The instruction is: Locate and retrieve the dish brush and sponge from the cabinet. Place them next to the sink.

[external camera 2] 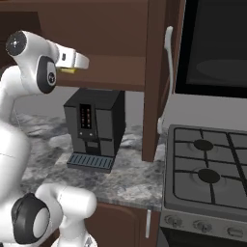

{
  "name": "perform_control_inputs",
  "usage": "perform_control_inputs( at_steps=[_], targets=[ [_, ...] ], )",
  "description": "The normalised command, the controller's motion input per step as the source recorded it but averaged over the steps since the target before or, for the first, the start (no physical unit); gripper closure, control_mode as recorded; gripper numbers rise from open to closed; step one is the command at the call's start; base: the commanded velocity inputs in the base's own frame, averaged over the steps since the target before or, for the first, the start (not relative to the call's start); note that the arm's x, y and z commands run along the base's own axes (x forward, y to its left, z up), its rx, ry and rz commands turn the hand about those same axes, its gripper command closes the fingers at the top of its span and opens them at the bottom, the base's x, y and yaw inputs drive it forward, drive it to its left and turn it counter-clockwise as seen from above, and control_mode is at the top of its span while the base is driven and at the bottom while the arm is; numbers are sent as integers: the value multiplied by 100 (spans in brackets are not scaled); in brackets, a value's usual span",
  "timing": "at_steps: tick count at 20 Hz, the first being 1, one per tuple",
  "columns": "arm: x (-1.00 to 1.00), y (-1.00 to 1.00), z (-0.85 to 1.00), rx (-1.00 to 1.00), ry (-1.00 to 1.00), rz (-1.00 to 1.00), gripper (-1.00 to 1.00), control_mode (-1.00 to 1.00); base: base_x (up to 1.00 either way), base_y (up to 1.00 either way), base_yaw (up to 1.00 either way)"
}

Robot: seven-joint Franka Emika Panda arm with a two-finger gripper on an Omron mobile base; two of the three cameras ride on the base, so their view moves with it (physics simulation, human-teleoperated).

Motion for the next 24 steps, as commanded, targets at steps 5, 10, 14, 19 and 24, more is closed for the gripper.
perform_control_inputs(
  at_steps=[5, 10, 14, 19, 24],
  targets=[
    [-85, 4, 3, 0, 3, 0, 100, -100, 0, 0, 0],
    [-100, 8, -1, 1, 0, 0, 100, -100, 0, 0, 0],
    [-100, 14, -17, 0, 6, 0, 100, -100, 0, 0, 0],
    [-100, 6, -25, 0, 7, 0, 100, -100, 0, 0, 0],
    [-99, 1, -22, 6, 10, -5, 100, -100, 0, 0, 0]
  ],
)
